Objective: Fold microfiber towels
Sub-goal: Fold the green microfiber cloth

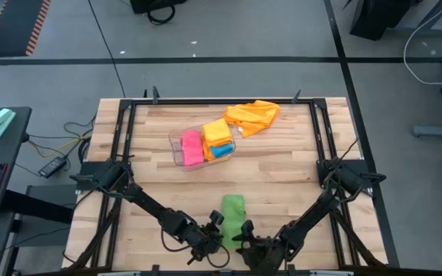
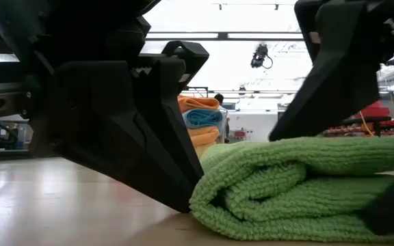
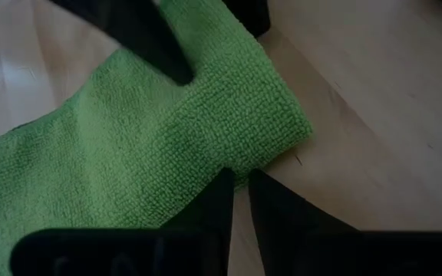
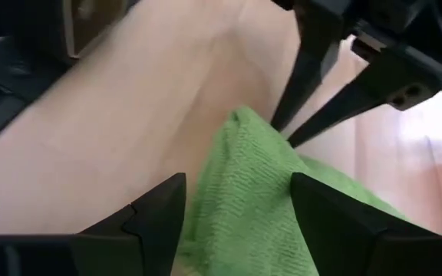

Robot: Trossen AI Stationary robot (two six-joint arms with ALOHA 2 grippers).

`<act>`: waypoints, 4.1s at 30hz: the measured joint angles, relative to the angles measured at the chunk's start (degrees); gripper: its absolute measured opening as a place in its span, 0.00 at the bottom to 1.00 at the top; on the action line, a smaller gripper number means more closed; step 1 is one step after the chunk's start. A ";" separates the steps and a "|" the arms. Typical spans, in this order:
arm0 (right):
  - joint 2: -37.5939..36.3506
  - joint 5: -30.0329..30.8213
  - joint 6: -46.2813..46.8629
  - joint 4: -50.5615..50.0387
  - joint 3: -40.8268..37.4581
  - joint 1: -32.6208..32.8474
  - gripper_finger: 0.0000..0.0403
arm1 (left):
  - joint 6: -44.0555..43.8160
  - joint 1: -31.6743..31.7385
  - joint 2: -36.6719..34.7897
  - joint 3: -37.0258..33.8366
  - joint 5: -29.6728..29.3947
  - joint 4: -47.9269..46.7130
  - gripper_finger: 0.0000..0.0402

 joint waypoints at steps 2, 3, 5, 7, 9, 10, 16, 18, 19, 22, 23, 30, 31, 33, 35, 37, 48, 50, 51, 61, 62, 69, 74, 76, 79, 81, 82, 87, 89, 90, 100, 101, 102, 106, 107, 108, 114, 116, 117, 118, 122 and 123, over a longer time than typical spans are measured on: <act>0.00 -1.10 0.07 0.03 0.00 0.00 0.58 | -0.04 0.00 0.00 0.00 -0.03 0.01 0.14; 0.00 -1.41 0.07 0.11 0.00 0.00 0.57 | -0.03 0.00 0.00 0.00 -0.04 0.00 0.14; 0.00 -1.64 -0.16 0.51 0.00 -0.04 0.55 | -0.04 0.11 0.00 0.00 -0.04 -0.03 0.13; -0.02 -1.43 0.10 -0.78 0.00 -0.21 0.53 | -0.02 0.31 0.00 0.00 -0.04 0.02 0.12; 0.00 -1.53 1.06 -2.30 -0.04 -0.58 0.51 | -0.03 0.35 0.00 0.00 -0.01 0.03 0.12; -0.01 -1.65 1.40 -2.86 -0.02 -0.61 0.50 | -0.04 0.33 0.00 0.00 -0.04 0.04 0.12; -0.22 -3.35 1.36 -3.88 -0.52 -1.25 0.38 | -0.01 -0.17 -0.46 -0.02 -0.01 -0.40 0.12; -0.28 -5.50 1.85 -3.99 -0.55 -1.67 0.29 | 0.04 -0.43 -1.28 -0.09 -0.02 -0.49 0.12; -0.30 -6.47 2.15 -4.01 -0.55 -1.84 0.24 | 0.31 -0.59 -1.96 -0.09 -0.02 -0.99 0.11; -0.28 -7.26 2.42 -4.01 -0.56 -2.05 0.09 | 0.47 -0.74 -4.43 -0.09 -0.35 -2.37 0.10; -0.28 -7.24 2.36 -4.12 -0.52 -2.05 0.06 | 0.41 -0.70 -5.13 -0.09 -0.71 -2.71 0.09; -1.50 -9.43 2.78 -5.40 0.00 -2.25 0.03 | -1.55 1.29 -5.99 -0.07 -1.35 2.09 0.07; -2.05 -9.79 3.07 -5.58 0.00 -2.27 0.03 | -2.12 1.90 -5.38 -0.02 -1.33 2.91 0.07; -2.83 -10.48 3.66 -5.52 0.00 -2.35 0.02 | -3.58 3.20 -3.90 -0.02 -1.40 3.66 0.06; -2.89 -11.36 4.59 -5.93 0.02 -2.64 0.02 | -4.47 4.54 -2.44 -0.04 -1.55 4.16 0.05; -2.82 -12.69 5.87 -6.47 0.00 -2.93 0.02 | -4.74 5.89 -1.29 -0.02 -1.62 2.94 0.03; -8.39 -14.38 12.96 -9.16 0.02 -3.78 0.02 | -6.06 5.19 0.11 -0.02 -1.70 3.65 0.04; -9.93 -14.74 13.45 -10.51 0.02 -4.02 0.02 | -6.51 4.85 0.11 -0.02 -1.62 3.68 0.03; -10.41 -15.35 13.57 -10.66 0.02 -4.24 0.02 | -6.68 4.65 0.11 -0.02 -1.66 3.76 0.02; -12.88 -22.38 17.08 -12.94 0.04 -5.66 0.02 | -3.84 1.56 -4.57 -0.09 -9.63 -0.27 0.06; -12.88 -22.78 17.20 -12.98 0.04 -5.66 0.02 | -4.45 1.45 -4.59 -0.07 -9.66 -0.36 0.06; -12.87 -23.39 18.76 -12.97 0.04 -5.66 0.02 | -8.38 1.78 -1.14 -3.39 -8.24 5.98 0.02; -12.87 -23.56 19.55 -13.04 0.04 -5.66 0.02 | -11.67 2.29 -0.71 -7.22 -6.75 11.98 0.05; -12.87 -23.57 19.57 -12.98 0.04 -5.68 0.02 | -12.16 2.14 -0.75 -7.66 -6.88 12.27 0.04; -12.87 -24.28 19.64 -12.70 0.04 -6.28 0.02 | -10.48 1.45 -0.85 -7.70 -6.91 12.75 0.02; -12.87 -25.76 19.92 -12.54 0.04 -6.92 0.02 | -8.42 0.95 -0.85 -7.67 -7.56 13.46 0.02; -12.90 -26.51 20.17 -12.54 0.04 -7.30 0.02 | -7.52 0.75 -0.90 -7.67 -8.58 13.67 0.03; -13.09 -30.72 20.71 -12.65 0.07 -9.06 0.02 | -3.63 -0.15 -1.82 -7.67 -14.04 13.87 0.06; -13.20 -33.14 21.06 -12.59 0.11 -9.69 0.02 | -3.07 -0.07 -2.39 -7.57 -14.98 13.49 0.06; -13.51 -34.18 21.27 -12.78 0.11 -9.93 0.02 | -2.98 -0.04 -2.68 -7.61 -15.47 12.86 0.05; -15.67 -37.70 21.58 -12.83 0.13 -11.15 0.02 | -6.09 3.62 -0.44 -10.62 -12.02 19.19 0.04; -15.64 -37.87 21.57 -12.86 0.13 -11.17 0.02 | -6.09 3.83 -0.58 -11.56 -11.83 21.04 0.05; -15.53 -38.10 21.78 -12.81 0.13 -11.33 0.02 | -6.17 4.00 -0.63 -12.37 -11.72 23.09 0.05; -15.41 -37.96 22.08 -13.38 0.11 -11.82 0.02 | -5.76 3.84 -0.73 -13.82 -11.71 24.77 0.02; -15.41 -37.65 22.07 -13.47 0.10 -12.15 0.02 | -5.49 3.82 -0.74 -13.79 -11.71 24.83 0.02; -15.41 -37.38 21.99 -13.52 -0.06 -12.36 0.02 | -5.05 3.80 -0.74 -13.79 -11.69 24.67 0.02; -15.39 -35.52 21.99 -13.58 -3.19 -14.76 0.02 | -5.83 3.82 -0.76 -14.34 -11.55 25.04 0.06; -15.37 -35.55 21.95 -13.64 -3.69 -15.72 0.02 | -5.99 3.92 -0.76 -14.34 -11.56 24.95 0.06; -15.37 -35.55 21.79 -13.60 -3.77 -16.16 0.02 | -6.00 3.93 -0.76 -14.34 -11.56 24.94 0.05; -15.37 -35.56 21.60 -13.62 -3.79 -16.65 0.02 | -6.00 3.96 -0.76 -14.34 -11.56 24.94 0.04; -15.44 -36.99 20.38 -14.21 -3.80 -18.45 0.02 | -6.00 3.98 -0.76 -14.34 -11.56 24.90 0.01; -15.46 -37.11 20.27 -14.68 -3.80 -18.86 0.02 | -6.00 3.96 -0.76 -14.35 -11.56 24.88 0.02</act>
